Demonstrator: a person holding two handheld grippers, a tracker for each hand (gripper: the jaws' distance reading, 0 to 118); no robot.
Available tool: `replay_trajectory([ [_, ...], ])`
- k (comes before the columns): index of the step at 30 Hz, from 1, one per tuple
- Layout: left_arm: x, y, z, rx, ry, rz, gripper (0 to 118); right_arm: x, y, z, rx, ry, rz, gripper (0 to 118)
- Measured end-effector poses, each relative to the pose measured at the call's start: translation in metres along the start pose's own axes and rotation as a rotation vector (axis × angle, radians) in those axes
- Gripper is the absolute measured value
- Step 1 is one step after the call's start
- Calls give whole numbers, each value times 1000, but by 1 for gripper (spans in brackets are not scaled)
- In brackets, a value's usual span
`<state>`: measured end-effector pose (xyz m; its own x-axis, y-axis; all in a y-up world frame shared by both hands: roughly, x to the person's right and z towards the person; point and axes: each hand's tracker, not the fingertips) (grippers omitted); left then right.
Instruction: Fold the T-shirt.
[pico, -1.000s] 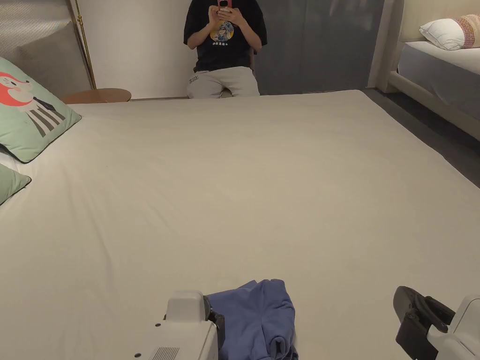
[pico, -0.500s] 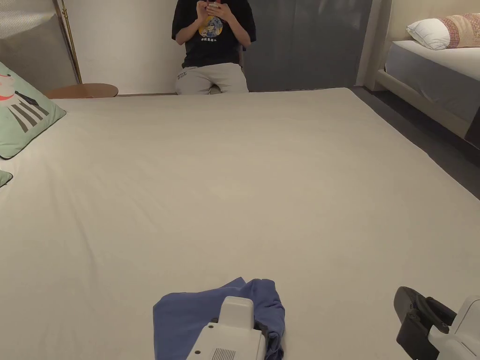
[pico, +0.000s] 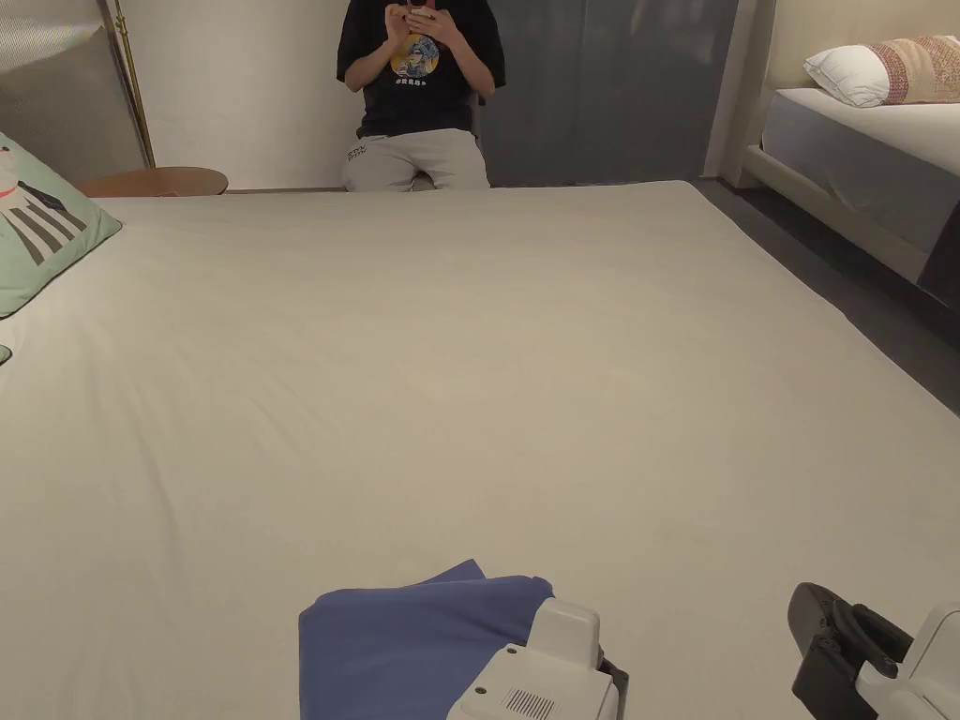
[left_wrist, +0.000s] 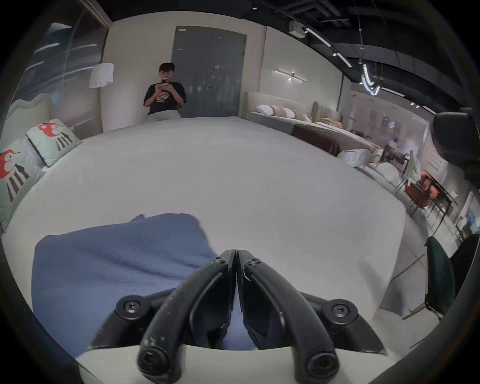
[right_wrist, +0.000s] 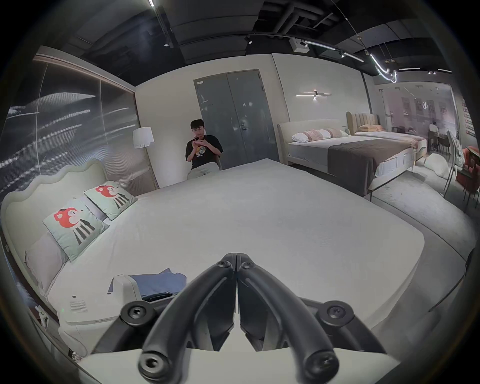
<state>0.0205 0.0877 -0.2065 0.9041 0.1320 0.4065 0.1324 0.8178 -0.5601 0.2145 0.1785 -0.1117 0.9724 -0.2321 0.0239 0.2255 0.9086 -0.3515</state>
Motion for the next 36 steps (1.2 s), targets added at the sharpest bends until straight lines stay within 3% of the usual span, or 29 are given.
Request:
replay_trajectory([
  [7,-44,30,57,177,-36,145,0,-7,9,-14,21,35,17,1],
  [15,-150,28,153,372,232,268,0,-71,-3,-65,-67,188,142,1],
  [21,-199,-5,183,351,347,383,0,-105,-38,-117,-250,250,234,1],
  [28,-222,-33,184,262,280,519,0,-113,-71,-161,-471,242,308,1],
  [31,-231,-38,175,222,177,594,1,-117,-75,-170,-500,231,349,1],
  [32,-236,-39,170,196,122,622,9,-117,-76,-172,-506,228,355,1],
  [34,-248,-41,159,135,10,681,14,-120,-73,-180,-542,224,370,1],
  [36,-256,-37,147,76,-101,748,62,-120,-68,-184,-594,221,387,0],
])
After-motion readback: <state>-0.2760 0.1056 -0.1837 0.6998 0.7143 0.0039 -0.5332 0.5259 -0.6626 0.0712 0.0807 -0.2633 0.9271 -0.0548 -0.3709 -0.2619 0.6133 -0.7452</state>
